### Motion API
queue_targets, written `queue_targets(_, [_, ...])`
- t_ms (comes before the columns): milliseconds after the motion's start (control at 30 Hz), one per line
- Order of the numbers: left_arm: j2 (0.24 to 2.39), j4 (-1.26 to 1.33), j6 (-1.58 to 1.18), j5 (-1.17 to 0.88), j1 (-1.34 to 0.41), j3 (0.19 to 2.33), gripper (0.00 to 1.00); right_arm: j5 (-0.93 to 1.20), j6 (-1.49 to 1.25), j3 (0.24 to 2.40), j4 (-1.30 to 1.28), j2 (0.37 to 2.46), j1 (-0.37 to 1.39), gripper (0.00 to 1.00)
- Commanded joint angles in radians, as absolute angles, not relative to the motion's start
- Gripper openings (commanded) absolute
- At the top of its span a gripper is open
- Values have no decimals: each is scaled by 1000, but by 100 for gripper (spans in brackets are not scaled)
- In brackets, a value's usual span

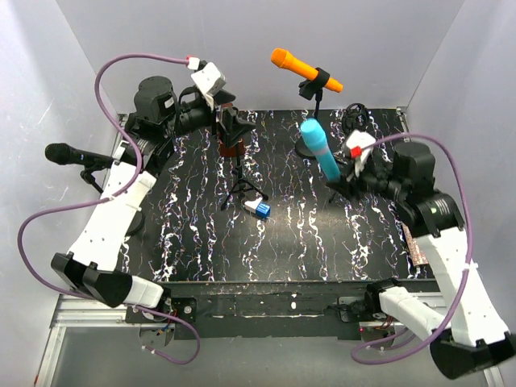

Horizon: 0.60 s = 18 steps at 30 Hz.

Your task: Remove the microphone from the stand

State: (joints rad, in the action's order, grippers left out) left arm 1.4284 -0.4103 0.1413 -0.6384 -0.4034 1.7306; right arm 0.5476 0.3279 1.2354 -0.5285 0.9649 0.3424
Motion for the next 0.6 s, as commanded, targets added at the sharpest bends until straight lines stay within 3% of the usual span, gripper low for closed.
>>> queue_targets(0, [1316, -354, 215, -595, -405, 1671, 98, 373, 600, 1108, -961, 875, 284, 1])
queue_targets(167, [1293, -445, 243, -566, -405, 1685, 98, 293, 600, 1066, -1097, 879, 272, 1])
queue_targets(267, [1270, -433, 224, -528, -406, 1634, 98, 154, 569, 924, -972, 891, 230, 1])
queue_targets(333, [1278, -443, 230, -512, -405, 1629, 98, 54, 493, 839, -866, 920, 168, 1])
queue_targets(567, [1339, -603, 340, -413, -405, 1723, 98, 75, 430, 767, -836, 1098, -86, 1])
